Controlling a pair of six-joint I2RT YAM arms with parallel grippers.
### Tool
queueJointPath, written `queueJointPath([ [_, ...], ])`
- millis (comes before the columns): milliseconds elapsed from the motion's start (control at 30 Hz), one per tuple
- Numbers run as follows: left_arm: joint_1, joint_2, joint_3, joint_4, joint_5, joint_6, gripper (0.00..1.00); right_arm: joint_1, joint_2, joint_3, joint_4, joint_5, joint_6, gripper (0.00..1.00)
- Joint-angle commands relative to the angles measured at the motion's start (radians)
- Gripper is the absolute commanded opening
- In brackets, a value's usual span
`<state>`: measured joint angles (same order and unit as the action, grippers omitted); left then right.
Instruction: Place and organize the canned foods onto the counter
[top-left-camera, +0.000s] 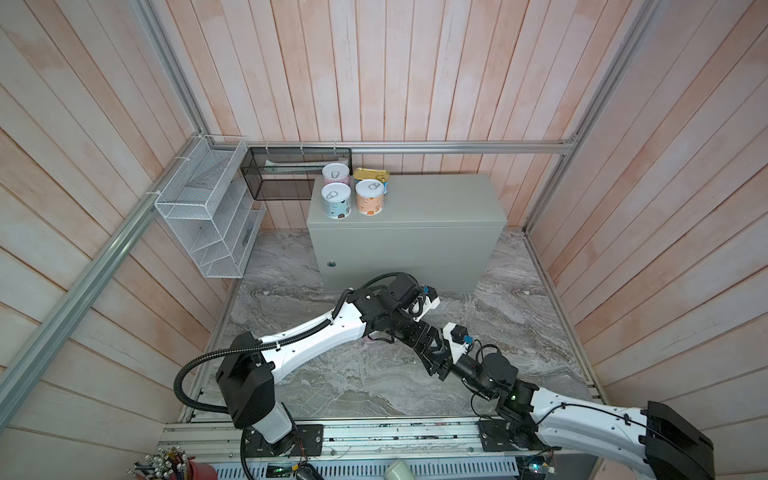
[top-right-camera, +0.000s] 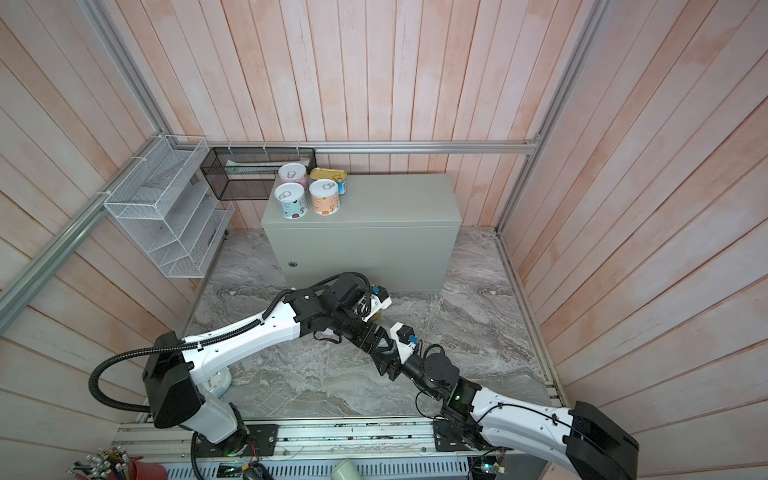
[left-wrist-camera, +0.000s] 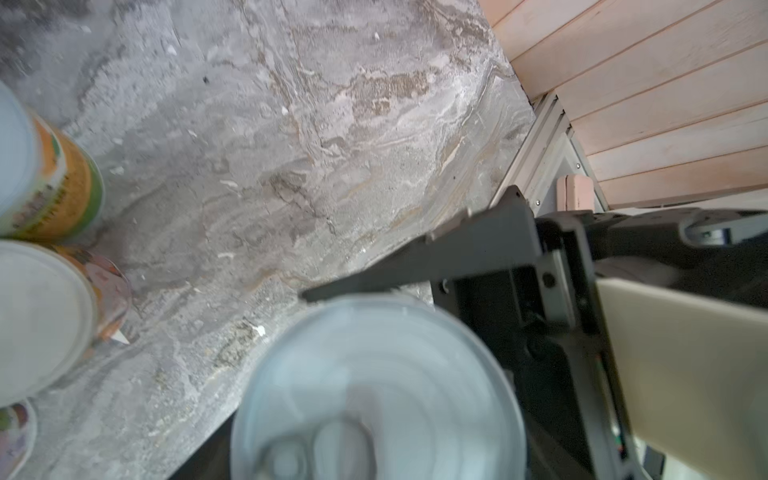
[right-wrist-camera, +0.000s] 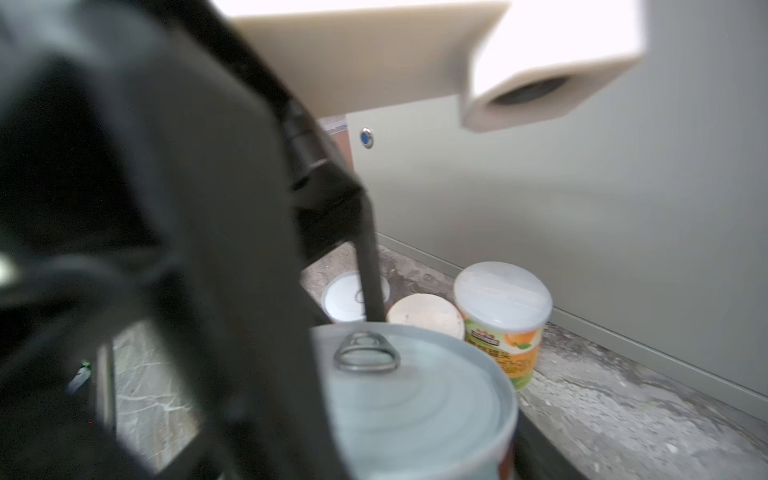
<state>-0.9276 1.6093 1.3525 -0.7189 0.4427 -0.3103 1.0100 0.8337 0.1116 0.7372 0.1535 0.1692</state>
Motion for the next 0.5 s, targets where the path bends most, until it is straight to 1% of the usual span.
queueJointPath([
  [0, 0.001, -0.03, -0.029, -0.065, 0.051, 0.003, 0.88, -0.014, -0.021, 0.008, 0.058, 0.099, 0.029, 0.65],
  [67, 0.003, -0.038, -0.037, -0.059, 0.047, -0.001, 0.94, -0.014, -0.021, 0.008, 0.056, 0.1, 0.032, 0.65],
  [100, 0.005, -0.042, -0.042, -0.054, 0.047, -0.005, 1.0, -0.014, -0.021, 0.008, 0.057, 0.099, 0.033, 0.65],
  [467, 0.013, -0.071, -0.077, -0.034, 0.033, -0.018, 1.0, -0.014, -0.03, 0.008, 0.047, 0.117, 0.046, 0.65],
])
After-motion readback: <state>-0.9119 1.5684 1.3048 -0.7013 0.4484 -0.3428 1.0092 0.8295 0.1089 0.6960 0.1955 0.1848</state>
